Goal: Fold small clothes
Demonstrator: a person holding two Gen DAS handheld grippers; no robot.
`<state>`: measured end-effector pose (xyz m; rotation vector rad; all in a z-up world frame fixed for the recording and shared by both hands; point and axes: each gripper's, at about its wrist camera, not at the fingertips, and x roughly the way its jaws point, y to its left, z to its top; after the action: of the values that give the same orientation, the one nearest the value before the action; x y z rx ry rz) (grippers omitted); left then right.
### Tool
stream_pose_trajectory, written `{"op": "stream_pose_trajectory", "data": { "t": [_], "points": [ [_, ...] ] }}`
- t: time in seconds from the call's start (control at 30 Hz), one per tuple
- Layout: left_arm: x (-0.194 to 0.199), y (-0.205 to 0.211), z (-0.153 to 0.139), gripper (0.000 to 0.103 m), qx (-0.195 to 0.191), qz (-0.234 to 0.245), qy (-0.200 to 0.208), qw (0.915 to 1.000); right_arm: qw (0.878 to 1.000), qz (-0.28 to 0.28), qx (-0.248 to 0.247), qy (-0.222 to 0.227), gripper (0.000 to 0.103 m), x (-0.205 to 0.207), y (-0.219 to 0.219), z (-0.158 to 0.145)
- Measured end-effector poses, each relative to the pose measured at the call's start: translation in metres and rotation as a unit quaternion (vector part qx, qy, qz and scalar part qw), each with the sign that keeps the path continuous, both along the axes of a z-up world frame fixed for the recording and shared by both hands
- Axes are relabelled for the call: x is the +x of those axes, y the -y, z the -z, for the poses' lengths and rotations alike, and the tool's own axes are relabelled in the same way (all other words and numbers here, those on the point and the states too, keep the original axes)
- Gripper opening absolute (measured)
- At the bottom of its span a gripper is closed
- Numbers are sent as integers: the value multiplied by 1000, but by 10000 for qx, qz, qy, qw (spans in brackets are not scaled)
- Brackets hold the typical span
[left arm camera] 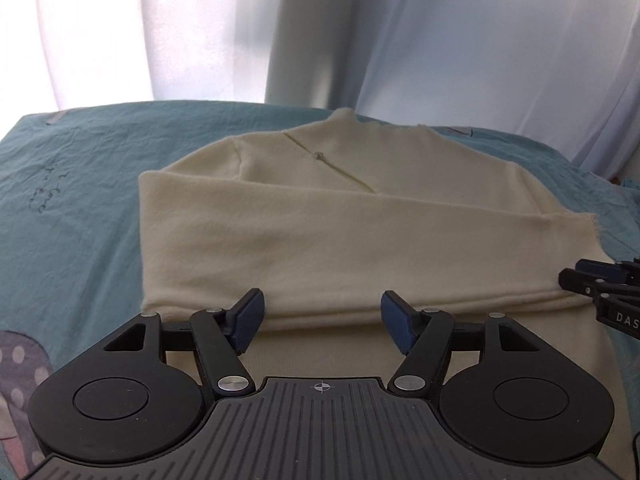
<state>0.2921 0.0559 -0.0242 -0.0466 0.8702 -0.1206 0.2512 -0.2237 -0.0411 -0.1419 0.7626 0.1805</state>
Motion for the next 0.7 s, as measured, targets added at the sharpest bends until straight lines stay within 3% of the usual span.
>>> {"op": "stream_pose_trajectory", "data": {
  "t": [0.3, 0.47, 0.7],
  "points": [
    [6, 14, 8, 77, 241, 33, -10, 9997, 9996, 141, -205, -155, 25, -13, -1, 8],
    [9, 19, 10, 86, 276, 59, 13, 9996, 9985, 79, -535, 81, 25, -8, -7, 16],
    [0, 17, 6, 89, 292, -96, -110, 9995, 9998, 196, 40, 14, 30, -4, 6, 10]
  ]
}}
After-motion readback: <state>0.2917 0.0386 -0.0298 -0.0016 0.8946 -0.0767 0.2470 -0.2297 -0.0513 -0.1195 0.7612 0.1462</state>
